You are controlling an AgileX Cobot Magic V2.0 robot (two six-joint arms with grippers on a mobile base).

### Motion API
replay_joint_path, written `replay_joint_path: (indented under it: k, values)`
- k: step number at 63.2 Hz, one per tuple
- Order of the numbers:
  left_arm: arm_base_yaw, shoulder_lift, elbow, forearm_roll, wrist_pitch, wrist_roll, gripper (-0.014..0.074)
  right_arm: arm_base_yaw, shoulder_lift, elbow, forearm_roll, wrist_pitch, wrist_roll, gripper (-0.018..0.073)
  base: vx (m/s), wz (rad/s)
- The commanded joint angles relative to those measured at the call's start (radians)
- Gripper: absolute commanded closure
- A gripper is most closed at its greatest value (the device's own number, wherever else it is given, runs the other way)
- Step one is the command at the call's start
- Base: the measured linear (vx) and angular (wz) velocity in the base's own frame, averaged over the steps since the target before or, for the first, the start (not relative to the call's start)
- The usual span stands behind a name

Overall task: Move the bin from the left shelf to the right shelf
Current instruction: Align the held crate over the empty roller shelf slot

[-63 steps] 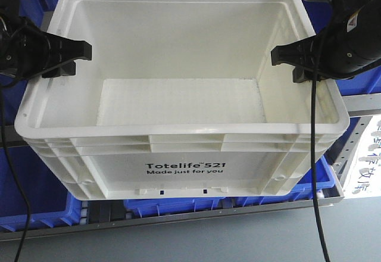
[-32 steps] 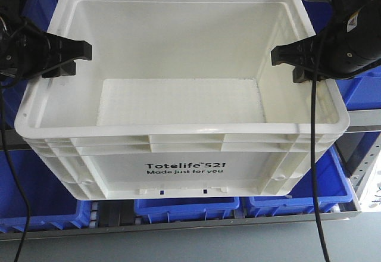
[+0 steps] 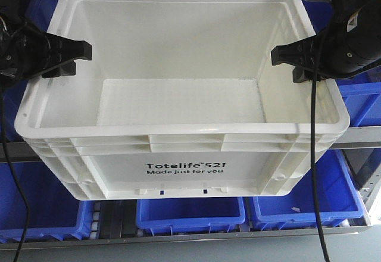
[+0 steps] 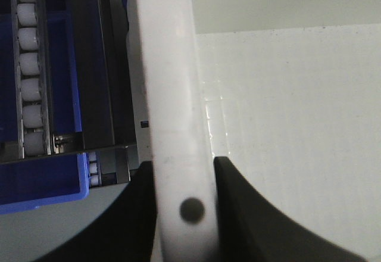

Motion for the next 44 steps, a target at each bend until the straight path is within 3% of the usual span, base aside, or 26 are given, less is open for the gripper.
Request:
replay_joint_path:
  k: [1, 44]
  values:
    - [0.003, -0.053, -0.041, 0.030, -0.082, 0.041, 0.0461, -0.019, -0.044, -0.035, -0.115, -0.103, 0.011, 0.0460, 0.11, 0.01]
    - [0.003, -0.053, -0.041, 0.030, -0.082, 0.041, 0.0461, -0.019, -0.044, -0.035, -0.115, -0.103, 0.011, 0.0460, 0.11, 0.02]
